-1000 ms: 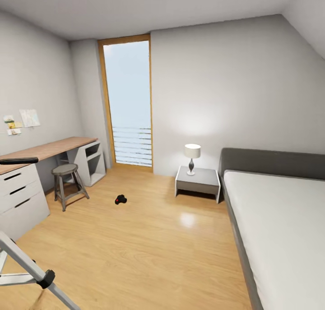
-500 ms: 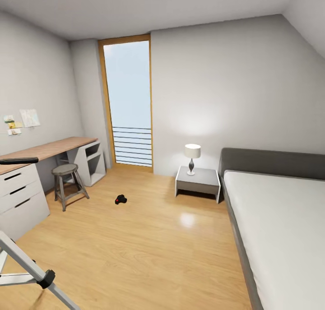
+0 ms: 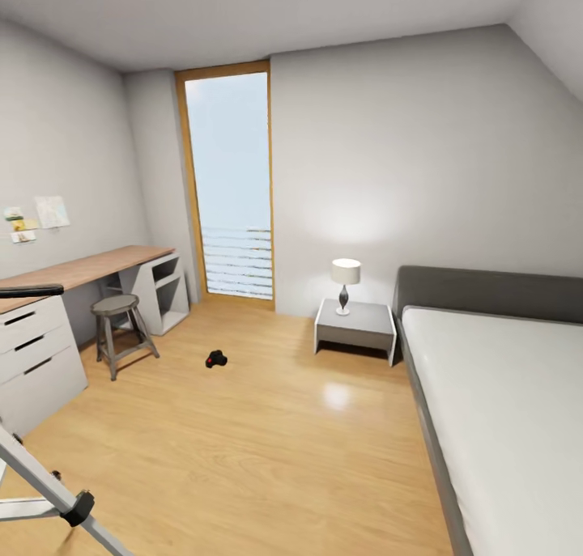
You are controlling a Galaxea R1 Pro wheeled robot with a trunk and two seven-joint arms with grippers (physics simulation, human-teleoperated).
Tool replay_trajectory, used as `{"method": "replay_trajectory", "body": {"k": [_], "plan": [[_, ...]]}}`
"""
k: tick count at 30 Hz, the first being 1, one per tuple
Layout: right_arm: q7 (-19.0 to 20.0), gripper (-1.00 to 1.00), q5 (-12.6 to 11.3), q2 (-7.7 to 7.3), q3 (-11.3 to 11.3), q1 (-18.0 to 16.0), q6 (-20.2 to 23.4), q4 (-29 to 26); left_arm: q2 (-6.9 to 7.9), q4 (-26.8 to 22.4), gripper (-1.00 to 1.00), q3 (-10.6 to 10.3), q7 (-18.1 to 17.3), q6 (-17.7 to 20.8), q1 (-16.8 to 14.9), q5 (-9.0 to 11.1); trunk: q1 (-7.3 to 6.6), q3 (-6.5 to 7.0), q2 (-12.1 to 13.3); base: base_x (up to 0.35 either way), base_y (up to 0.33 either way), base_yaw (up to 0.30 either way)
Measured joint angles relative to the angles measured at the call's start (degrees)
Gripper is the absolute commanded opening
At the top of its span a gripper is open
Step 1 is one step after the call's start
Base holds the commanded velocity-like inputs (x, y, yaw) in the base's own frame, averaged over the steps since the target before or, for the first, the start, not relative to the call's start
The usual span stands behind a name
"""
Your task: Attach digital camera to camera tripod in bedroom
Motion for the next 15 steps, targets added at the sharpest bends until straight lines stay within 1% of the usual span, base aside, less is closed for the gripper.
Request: {"method": "replay_trajectory", "body": {"k": [6, 15], "plan": [[-0.01, 1.0, 0.0, 0.0, 0.0, 0.0, -0.03, 0.0, 0.0, 0.0, 1.0, -0.02, 0.0, 0.01, 0.0, -0.04, -0.01, 0.0, 0.0, 0.265, 0.0, 0.0], [-0.02, 1.0, 0.0, 0.0, -0.05, 0.0, -0.54, 0.0, -0.06, 0.0, 1.0, -0.03, 0.0, -0.01, -0.01, -0.05, -0.01, 0.0, 0.0, 0.305, 0.0, -0.001]]}}
